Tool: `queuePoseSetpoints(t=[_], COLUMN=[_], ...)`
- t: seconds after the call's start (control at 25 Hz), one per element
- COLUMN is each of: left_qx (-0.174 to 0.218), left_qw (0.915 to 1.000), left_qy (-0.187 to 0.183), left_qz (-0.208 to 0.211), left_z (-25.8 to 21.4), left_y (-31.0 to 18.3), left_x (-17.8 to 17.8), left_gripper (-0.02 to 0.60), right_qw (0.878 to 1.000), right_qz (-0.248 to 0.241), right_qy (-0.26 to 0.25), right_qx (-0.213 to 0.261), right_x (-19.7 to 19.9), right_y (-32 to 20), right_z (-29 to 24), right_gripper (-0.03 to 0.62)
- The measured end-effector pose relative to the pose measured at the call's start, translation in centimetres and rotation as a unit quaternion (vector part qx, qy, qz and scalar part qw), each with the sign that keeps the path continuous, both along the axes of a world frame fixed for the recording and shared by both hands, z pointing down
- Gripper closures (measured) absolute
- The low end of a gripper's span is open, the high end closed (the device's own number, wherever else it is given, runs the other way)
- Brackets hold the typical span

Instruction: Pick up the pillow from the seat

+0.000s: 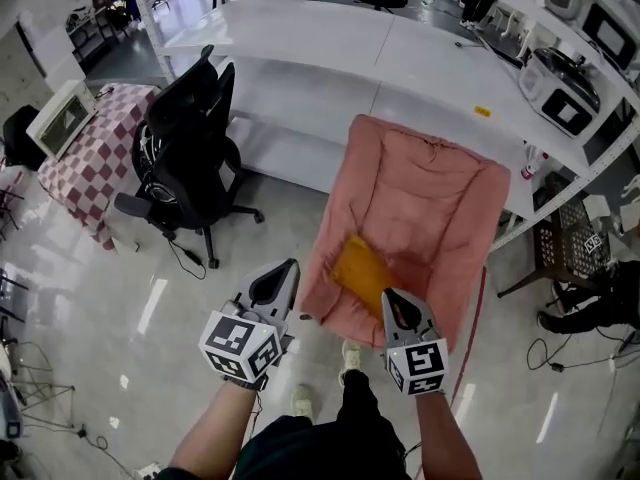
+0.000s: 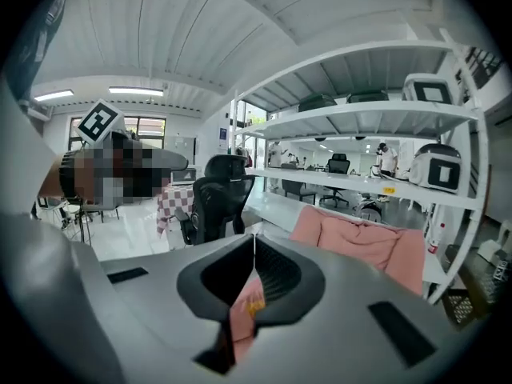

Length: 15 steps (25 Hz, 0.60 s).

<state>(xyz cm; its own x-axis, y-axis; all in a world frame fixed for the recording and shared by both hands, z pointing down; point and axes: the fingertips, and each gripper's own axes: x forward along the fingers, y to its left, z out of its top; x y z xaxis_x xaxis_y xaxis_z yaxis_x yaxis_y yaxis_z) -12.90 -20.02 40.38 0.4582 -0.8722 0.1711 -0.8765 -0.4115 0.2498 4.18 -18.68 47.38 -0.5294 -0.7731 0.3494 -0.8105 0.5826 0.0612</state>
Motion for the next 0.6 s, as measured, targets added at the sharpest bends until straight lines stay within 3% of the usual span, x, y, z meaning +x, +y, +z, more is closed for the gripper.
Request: queuePoseSetpoints(t=[0.32, 0.6], left_qx=[-0.022, -0.045], left_qw=[0.9987, 0.9958], left_qy=[-0.009, -0.006], left_qz=[-0.046, -0.080], left_z=[5.4, 10.2], left_y=[-5.6, -9.0], left_x=[0.2, -0.1], left_gripper=[0.577, 0.577], right_qw=[0.996, 0.982], right_qz=[-0.061, -0.133], right_qy=[0.035, 0.083], right_qx=[-0.055, -0.108], right_x=[-0.1, -1.6], right_y=[-6.0, -8.8], right_z=[8.4, 16.8], right_gripper=[0.589, 0.588])
